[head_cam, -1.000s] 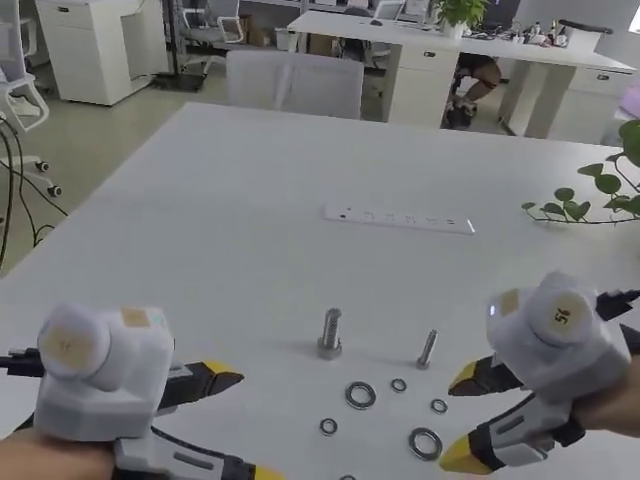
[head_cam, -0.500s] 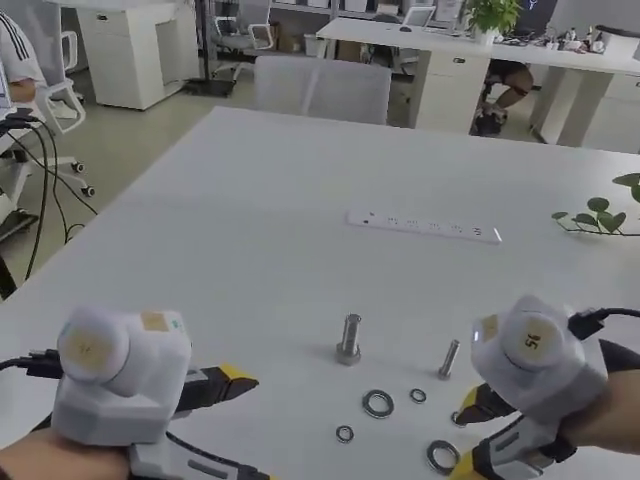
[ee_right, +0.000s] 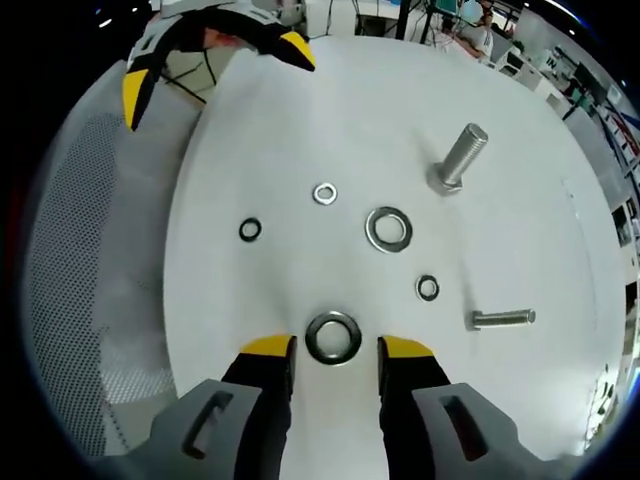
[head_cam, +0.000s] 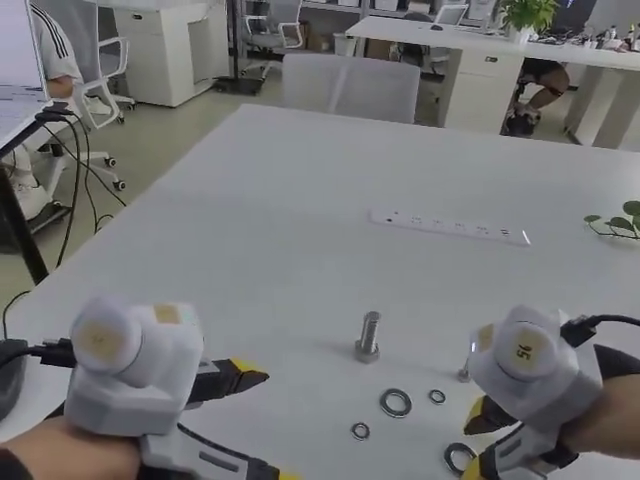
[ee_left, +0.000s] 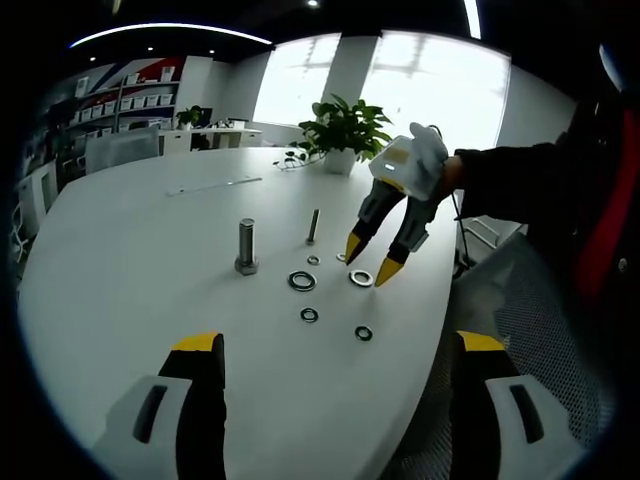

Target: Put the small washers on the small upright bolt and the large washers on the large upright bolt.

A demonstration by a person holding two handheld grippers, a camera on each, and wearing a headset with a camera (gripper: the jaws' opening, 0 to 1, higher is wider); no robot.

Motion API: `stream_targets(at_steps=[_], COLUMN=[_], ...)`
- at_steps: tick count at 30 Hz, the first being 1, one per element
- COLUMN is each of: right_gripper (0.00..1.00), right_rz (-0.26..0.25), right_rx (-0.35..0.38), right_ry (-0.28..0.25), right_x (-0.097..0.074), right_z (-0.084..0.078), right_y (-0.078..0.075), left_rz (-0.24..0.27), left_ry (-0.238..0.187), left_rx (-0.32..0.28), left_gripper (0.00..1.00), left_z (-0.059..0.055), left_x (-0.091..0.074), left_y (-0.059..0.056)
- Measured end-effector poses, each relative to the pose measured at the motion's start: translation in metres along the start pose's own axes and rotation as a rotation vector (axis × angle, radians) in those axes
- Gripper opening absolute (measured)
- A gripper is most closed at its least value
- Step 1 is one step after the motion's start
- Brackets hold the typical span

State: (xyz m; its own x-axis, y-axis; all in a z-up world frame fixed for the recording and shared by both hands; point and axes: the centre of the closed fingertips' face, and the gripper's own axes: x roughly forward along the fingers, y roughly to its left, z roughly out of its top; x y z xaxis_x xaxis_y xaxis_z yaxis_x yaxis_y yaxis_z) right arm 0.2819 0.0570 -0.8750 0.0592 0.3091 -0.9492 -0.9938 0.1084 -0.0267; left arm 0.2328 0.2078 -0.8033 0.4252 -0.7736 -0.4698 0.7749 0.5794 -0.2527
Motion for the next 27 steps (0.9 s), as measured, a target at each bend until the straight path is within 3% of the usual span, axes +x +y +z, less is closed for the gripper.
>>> stream_targets(at_steps=[10,27], right_gripper=[0.32,0.29], right_rz=[-0.013,-0.034], right_rx=[0.012,0.016], right_ry=[0.029,0.049], right_x=[-0.001,0.002], right_z=[-0.003,-0.002], right_y=[0.001,-0.001], left_rz=[-0.025,-0.043], left_ry=[0.003,-0.016], left_rx=[0.015,0.055], left_gripper=[0.94,0.94], left_z=[-0.001,0.005], left_x=[0.004,0.010], left_y=[-0.002,0.006])
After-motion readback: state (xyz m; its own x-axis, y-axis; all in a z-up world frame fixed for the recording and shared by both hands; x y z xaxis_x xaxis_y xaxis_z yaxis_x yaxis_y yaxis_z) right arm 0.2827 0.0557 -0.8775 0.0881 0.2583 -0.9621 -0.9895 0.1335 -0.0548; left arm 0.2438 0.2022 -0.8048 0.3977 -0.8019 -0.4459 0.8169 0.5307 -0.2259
